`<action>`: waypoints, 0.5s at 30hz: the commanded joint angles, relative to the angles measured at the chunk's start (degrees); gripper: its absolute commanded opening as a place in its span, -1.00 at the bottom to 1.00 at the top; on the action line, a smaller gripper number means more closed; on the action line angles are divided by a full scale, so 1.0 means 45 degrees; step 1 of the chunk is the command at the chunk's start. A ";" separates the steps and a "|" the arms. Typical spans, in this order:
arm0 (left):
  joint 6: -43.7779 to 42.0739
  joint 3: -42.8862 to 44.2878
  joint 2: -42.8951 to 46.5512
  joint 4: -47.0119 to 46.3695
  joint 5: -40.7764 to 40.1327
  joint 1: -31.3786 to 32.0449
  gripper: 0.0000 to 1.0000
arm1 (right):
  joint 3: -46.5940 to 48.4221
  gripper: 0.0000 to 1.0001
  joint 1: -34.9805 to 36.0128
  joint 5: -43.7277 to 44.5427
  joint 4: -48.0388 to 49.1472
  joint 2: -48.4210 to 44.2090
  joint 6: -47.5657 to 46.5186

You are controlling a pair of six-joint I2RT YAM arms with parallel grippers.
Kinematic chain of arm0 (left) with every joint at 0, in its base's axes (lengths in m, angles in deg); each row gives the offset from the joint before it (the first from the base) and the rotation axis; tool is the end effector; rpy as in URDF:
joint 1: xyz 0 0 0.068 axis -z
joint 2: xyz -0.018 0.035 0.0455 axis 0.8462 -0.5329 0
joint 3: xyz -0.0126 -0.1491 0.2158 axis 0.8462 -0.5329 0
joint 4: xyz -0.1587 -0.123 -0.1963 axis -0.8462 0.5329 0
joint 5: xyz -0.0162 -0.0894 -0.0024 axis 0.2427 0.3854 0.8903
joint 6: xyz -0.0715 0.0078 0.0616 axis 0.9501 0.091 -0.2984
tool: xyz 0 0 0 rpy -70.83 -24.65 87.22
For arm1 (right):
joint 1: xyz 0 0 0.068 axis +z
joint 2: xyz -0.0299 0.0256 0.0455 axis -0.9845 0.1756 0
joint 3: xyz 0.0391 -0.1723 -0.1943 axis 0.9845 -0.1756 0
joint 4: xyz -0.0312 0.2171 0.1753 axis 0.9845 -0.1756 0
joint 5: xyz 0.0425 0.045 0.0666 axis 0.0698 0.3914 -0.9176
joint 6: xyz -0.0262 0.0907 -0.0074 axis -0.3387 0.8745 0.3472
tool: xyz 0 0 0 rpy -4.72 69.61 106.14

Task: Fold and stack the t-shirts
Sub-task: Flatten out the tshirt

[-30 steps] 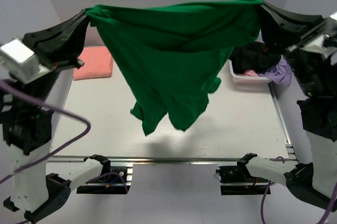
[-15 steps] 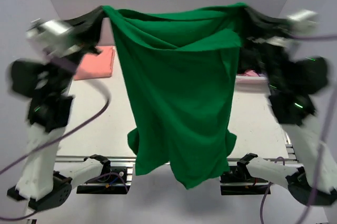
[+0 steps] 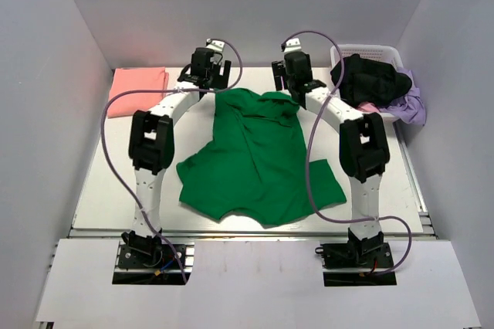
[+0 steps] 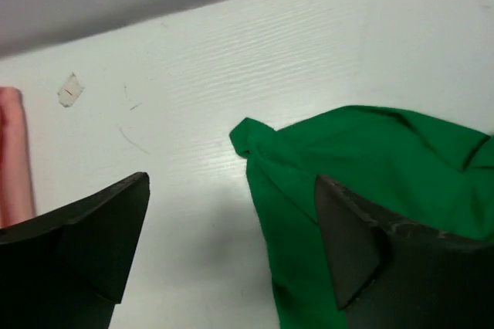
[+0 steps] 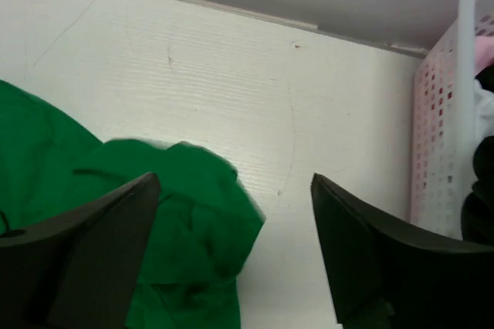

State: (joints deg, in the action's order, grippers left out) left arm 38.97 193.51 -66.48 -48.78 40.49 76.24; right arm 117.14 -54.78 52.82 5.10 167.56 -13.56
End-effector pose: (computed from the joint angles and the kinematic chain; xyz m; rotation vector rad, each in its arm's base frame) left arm 0.5454 -0.1685 0.2067 0.3228 2.0852 0.0076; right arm 0.5092 0.2007 0.2327 -0.2072 1.9110 -0.1495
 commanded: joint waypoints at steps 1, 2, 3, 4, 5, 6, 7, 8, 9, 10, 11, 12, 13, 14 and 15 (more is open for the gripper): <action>0.0906 0.2711 -0.0103 0.1592 -0.0439 -0.0269 1.00 | 0.2272 0.81 -0.0383 -0.0884 -0.1139 0.0173 0.0873; 0.0906 0.2714 -0.0105 0.1593 -0.0437 -0.0385 1.00 | 0.2214 0.81 -0.0441 -0.1410 -0.1158 0.0156 0.0892; 0.1022 0.2463 -0.0105 0.1129 -0.0321 -0.0386 1.00 | 0.2117 0.81 -0.0519 -0.1512 -0.1004 0.0078 0.0873; 0.1023 0.2228 0.0185 0.0912 -0.0185 -0.0386 1.00 | 0.2019 0.81 -0.0539 -0.1667 -0.1002 0.0000 0.0872; 0.1023 0.1627 0.0381 0.0678 -0.0048 -0.0502 1.00 | 0.1941 0.81 -0.0559 -0.1959 -0.0983 -0.0156 0.0853; 0.1139 0.1330 0.0576 0.0289 0.0108 -0.0503 1.00 | 0.1882 0.81 -0.0636 -0.2097 -0.1157 -0.0273 0.0892; 0.1140 0.0863 0.1004 0.0285 0.0245 -0.0503 1.00 | 0.1881 0.81 -0.0637 -0.2524 -0.1274 -0.0294 0.0950; 0.1276 0.0704 0.1221 0.0169 0.0246 -0.0503 1.00 | 0.1881 0.81 -0.0637 -0.2702 -0.1372 -0.0526 0.1009; 0.1277 0.0586 0.1416 0.0380 0.0246 -0.0503 1.00 | 0.1823 0.81 -0.0676 -0.2820 -0.1605 -0.0586 0.0990; 0.1412 0.0469 0.1631 0.0537 0.0246 -0.0503 1.00 | 0.1803 0.81 -0.0695 -0.3169 -0.1917 -0.0664 0.1048; 0.1530 0.0197 0.1865 0.0751 0.0246 -0.0503 1.00 | 0.1745 0.81 -0.0715 -0.3347 -0.2075 -0.0858 0.1106; 0.1531 0.0021 0.2447 0.0947 0.0246 -0.0503 1.00 | 0.1590 0.81 -0.0696 -0.3909 -0.2328 -0.1131 0.1165; 0.1744 -0.0232 0.2782 0.1316 0.0246 -0.0503 1.00 | 0.1240 0.81 -0.0696 -0.4128 -0.2524 -0.1269 0.1223; 0.1881 -0.0931 0.3153 0.1455 0.0246 -0.0503 1.00 | 0.1024 0.81 -0.0676 -0.4304 -0.2641 -0.1657 0.1417; 0.2347 -0.1383 0.3562 0.1592 0.0246 -0.0503 1.00 | 0.0461 0.81 -0.0676 -0.4750 -0.2681 -0.2125 0.1477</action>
State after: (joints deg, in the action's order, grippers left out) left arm 45.72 190.84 -58.38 -44.41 40.92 73.75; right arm 122.03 -57.76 37.46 -4.60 164.87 -8.88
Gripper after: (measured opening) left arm 0.995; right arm 0.904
